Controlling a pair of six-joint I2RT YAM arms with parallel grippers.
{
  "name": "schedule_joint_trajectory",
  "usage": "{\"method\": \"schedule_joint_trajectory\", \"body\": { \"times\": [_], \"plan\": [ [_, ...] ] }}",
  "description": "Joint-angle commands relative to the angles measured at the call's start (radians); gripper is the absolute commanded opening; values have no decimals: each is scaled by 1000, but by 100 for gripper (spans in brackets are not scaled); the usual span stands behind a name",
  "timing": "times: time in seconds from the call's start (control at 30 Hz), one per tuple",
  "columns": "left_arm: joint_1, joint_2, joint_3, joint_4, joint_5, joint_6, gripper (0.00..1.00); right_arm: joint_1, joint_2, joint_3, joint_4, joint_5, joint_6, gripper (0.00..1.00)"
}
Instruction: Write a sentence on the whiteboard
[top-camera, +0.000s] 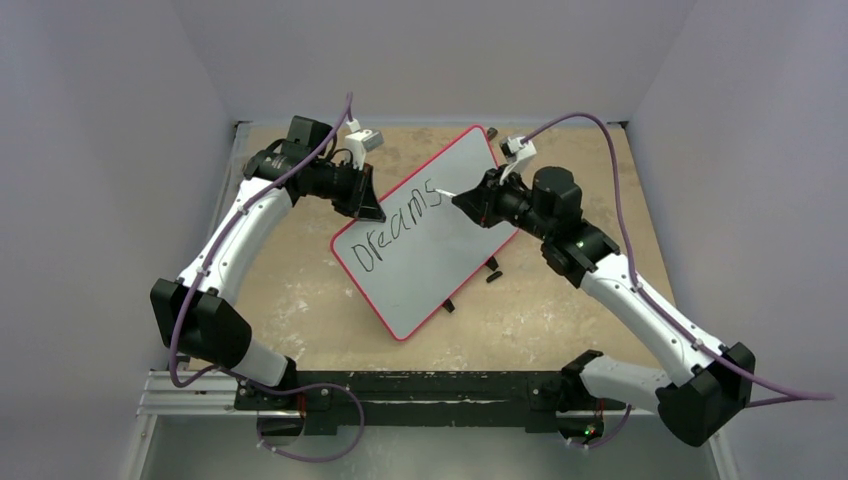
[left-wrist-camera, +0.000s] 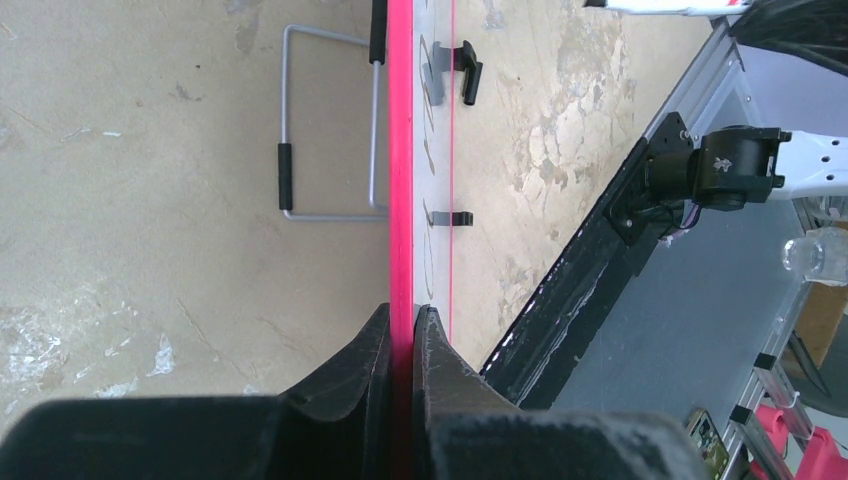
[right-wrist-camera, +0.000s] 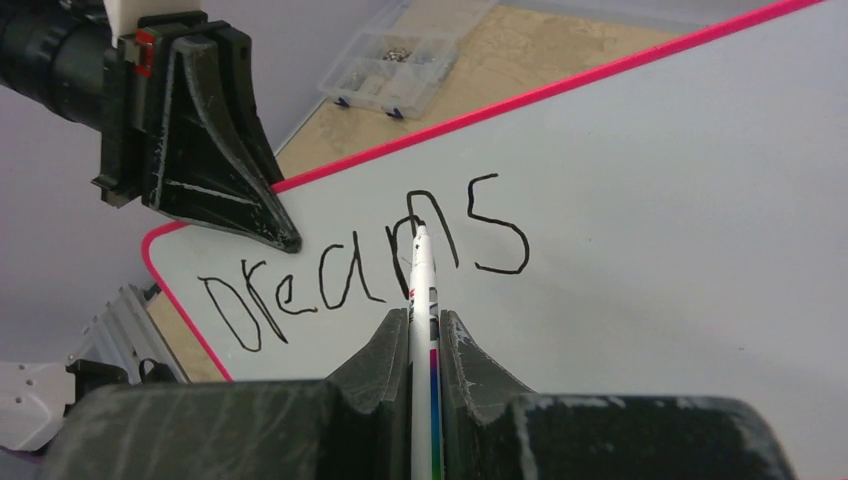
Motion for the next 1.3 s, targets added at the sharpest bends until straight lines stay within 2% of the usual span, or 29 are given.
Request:
{"method": "schedule_joint_trajectory", "body": {
  "times": [0.0,0.27,0.5,0.7,0.97,1.27],
  "plan": [
    [-13,-23,-13,27,-80,80,0,0,-22,-8,20,-41,9,0],
    [-15,-20,-6,29,-98,68,0,25,-84,-89,-14,-87,28,0],
    [-20,-20,-6,36,-181,54,0,221,-132,-137,-83,-15,38,0],
    [-27,-17,-14,37,-203,51,0,299,-163,-239,-17,-34,84,0],
    [-31,-40,-62,57,-262,15,0,399,-120,-246,21,-2,52,0],
    [-31,-34,-84,73,-304,15,0,414,-54,-257,100,18,27,0]
  ]
}}
